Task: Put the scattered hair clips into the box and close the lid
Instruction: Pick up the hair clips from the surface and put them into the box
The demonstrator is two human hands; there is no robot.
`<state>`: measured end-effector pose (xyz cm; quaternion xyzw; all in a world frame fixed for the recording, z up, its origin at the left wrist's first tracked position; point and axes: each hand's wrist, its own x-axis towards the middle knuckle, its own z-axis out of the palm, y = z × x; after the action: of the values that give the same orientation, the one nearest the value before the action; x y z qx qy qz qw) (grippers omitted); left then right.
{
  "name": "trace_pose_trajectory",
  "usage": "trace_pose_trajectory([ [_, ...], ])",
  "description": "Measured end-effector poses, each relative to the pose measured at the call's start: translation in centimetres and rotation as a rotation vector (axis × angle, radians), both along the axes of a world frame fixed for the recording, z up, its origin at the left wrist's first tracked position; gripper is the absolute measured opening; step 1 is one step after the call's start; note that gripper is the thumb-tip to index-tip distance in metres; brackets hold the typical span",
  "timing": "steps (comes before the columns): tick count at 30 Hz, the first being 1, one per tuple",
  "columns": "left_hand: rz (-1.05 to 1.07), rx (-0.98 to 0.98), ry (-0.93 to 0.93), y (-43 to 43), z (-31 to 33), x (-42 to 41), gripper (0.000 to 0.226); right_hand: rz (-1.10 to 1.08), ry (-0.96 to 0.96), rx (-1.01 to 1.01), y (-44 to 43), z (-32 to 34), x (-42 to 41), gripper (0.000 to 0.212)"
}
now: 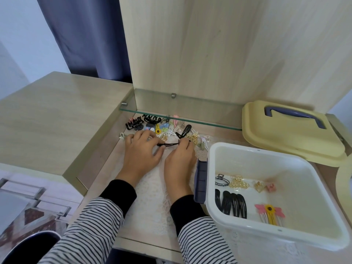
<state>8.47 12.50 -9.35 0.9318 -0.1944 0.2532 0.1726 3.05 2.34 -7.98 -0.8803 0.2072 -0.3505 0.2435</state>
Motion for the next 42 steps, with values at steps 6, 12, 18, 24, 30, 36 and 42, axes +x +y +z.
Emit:
trace_pose_trajectory([
  [6,-0.03,-0.044,-0.055,0.0,-0.1,0.2,0.011,0.017,-0.001,0.04,-0.1,-0.1,0.0,0.032],
  [12,-0.047,-0.136,-0.06,0.0,0.4,-0.1,0.01,0.046,-0.034,0.067,0.0,-0.1,0.1,0.035],
  [18,-0.059,-0.199,-0.081,0.1,0.5,-0.4,0.013,0.059,-0.059,0.052,-0.1,0.1,-0.1,0.024],
  [24,-0.155,-0.471,-0.011,0.2,1.6,-0.7,0.013,0.068,-0.031,-0.089,0.4,0.4,-0.5,0.018],
  [30,-0.132,-0.667,0.048,0.6,3.2,-1.2,0.012,0.189,-0.087,-0.011,1.3,1.6,-1.3,0.023],
  [36,-0.105,-1.002,0.11,-0.2,6.5,-3.2,0.016,0.309,-0.298,0.222,3.2,5.1,-2.4,0.012],
  [42,-0.049,-1.257,0.217,-1.3,11.5,-5.2,0.015,0.465,-0.366,0.428,2.1,10.8,-4.9,0.01],
])
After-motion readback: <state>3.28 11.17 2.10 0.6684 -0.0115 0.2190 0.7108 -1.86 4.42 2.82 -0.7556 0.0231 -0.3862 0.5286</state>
